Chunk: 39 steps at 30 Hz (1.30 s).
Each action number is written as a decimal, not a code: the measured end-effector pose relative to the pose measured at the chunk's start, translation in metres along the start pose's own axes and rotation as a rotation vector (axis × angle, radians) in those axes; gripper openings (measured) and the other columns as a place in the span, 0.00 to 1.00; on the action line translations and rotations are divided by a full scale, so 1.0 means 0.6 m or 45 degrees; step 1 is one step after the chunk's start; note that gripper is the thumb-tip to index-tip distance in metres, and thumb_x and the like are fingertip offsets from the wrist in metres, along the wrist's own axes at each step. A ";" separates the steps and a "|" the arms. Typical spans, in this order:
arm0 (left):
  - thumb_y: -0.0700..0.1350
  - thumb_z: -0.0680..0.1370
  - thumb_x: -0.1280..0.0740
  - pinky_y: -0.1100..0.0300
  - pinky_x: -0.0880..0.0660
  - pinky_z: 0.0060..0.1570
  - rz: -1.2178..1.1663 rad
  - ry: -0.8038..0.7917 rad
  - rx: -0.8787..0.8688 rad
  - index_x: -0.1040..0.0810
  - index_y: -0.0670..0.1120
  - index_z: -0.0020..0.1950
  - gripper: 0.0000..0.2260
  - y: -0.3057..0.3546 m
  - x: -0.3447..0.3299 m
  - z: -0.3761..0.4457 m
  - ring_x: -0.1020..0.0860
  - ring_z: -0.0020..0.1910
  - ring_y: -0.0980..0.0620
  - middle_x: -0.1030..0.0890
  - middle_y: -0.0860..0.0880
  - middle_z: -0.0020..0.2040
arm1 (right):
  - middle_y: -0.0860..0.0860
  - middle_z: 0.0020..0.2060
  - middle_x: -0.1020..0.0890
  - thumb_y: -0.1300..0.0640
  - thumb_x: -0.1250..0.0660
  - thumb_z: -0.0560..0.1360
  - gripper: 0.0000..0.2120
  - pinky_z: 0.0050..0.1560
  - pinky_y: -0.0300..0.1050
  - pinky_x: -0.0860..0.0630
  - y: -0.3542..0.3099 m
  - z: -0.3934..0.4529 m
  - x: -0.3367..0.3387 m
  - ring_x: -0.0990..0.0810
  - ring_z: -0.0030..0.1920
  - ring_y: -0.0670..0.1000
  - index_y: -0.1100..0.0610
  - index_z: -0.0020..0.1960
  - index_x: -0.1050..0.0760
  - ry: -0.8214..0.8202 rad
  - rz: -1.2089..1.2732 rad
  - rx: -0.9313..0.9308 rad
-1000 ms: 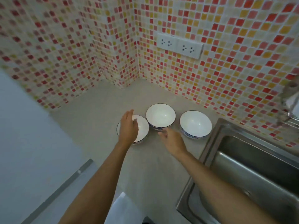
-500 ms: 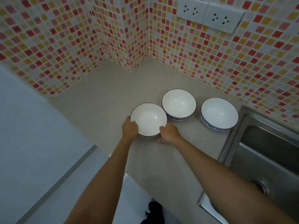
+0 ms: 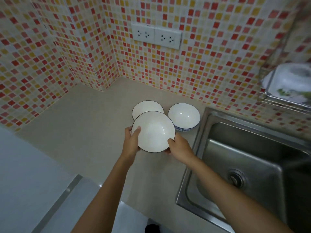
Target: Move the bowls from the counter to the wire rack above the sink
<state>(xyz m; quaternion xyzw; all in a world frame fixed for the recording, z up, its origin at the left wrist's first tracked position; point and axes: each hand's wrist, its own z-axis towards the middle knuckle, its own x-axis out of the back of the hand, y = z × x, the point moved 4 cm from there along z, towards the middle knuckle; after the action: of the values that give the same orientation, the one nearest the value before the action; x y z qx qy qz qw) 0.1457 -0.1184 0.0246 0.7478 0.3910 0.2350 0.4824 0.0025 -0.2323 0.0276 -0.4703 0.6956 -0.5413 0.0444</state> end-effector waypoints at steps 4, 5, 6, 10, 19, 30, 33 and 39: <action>0.57 0.80 0.42 0.56 0.22 0.39 -0.058 -0.184 -0.030 0.34 0.57 0.66 0.16 0.008 -0.134 -0.062 0.24 0.53 0.58 0.24 0.56 0.59 | 0.57 0.46 0.16 0.51 0.45 0.70 0.18 0.45 0.55 0.18 0.050 -0.055 0.127 0.16 0.42 0.58 0.58 0.54 0.26 0.196 -0.036 -0.002; 0.58 0.80 0.43 0.58 0.23 0.37 -0.056 -0.235 -0.047 0.33 0.58 0.66 0.16 0.010 -0.168 -0.081 0.24 0.53 0.58 0.24 0.57 0.60 | 0.56 0.48 0.17 0.52 0.45 0.72 0.18 0.45 0.56 0.17 0.061 -0.074 0.158 0.16 0.43 0.58 0.58 0.56 0.27 0.224 -0.008 -0.004; 0.59 0.80 0.44 0.59 0.23 0.35 -0.034 -0.281 -0.069 0.33 0.59 0.67 0.17 0.011 -0.201 -0.098 0.24 0.53 0.57 0.24 0.56 0.61 | 0.56 0.50 0.19 0.53 0.45 0.73 0.17 0.45 0.56 0.17 0.074 -0.090 0.189 0.16 0.44 0.58 0.58 0.58 0.28 0.253 0.009 0.002; 0.63 0.79 0.48 0.52 0.18 0.42 0.001 -0.400 -0.170 0.34 0.58 0.70 0.22 0.014 -0.313 -0.164 0.23 0.57 0.50 0.25 0.51 0.65 | 0.55 0.51 0.21 0.57 0.44 0.77 0.12 0.42 0.56 0.16 0.117 -0.154 0.301 0.17 0.41 0.54 0.58 0.59 0.29 0.385 0.003 0.018; 0.66 0.79 0.53 0.43 0.22 0.54 -0.067 -0.575 -0.224 0.25 0.70 0.53 0.17 0.045 -0.465 -0.285 0.21 0.59 0.48 0.19 0.53 0.59 | 0.51 0.51 0.20 0.56 0.43 0.79 0.12 0.36 0.39 0.18 0.171 -0.243 0.456 0.20 0.43 0.48 0.54 0.61 0.29 0.539 0.004 0.125; 0.65 0.74 0.39 0.43 0.20 0.51 -0.259 -0.805 -0.475 0.30 0.57 0.68 0.24 0.190 -0.523 -0.352 0.25 0.63 0.42 0.25 0.48 0.66 | 0.45 0.45 0.19 0.45 0.47 0.82 0.17 0.43 0.32 0.26 0.084 -0.290 0.611 0.21 0.46 0.42 0.53 0.56 0.23 0.735 0.135 0.587; 0.62 0.77 0.41 0.46 0.20 0.51 -0.131 -0.723 -0.688 0.32 0.59 0.69 0.21 0.246 -0.543 -0.360 0.27 0.63 0.45 0.29 0.50 0.68 | 0.48 0.48 0.16 0.45 0.47 0.82 0.16 0.47 0.43 0.22 0.087 -0.281 0.657 0.19 0.49 0.45 0.50 0.58 0.24 1.069 -0.054 0.616; 0.56 0.78 0.38 0.55 0.25 0.59 0.179 -0.544 -1.132 0.43 0.63 0.74 0.27 0.328 -0.603 -0.353 0.30 0.65 0.53 0.33 0.59 0.68 | 0.56 0.80 0.52 0.36 0.48 0.79 0.39 0.77 0.53 0.54 0.132 -0.195 0.735 0.53 0.79 0.57 0.58 0.80 0.56 1.118 -0.703 0.314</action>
<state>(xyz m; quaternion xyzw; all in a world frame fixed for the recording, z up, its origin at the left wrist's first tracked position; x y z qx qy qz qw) -0.1491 -0.3431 0.3017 0.5258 0.0940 0.2524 0.8068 -0.3564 -0.4613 0.2098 -0.3565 0.4303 -0.7564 -0.3400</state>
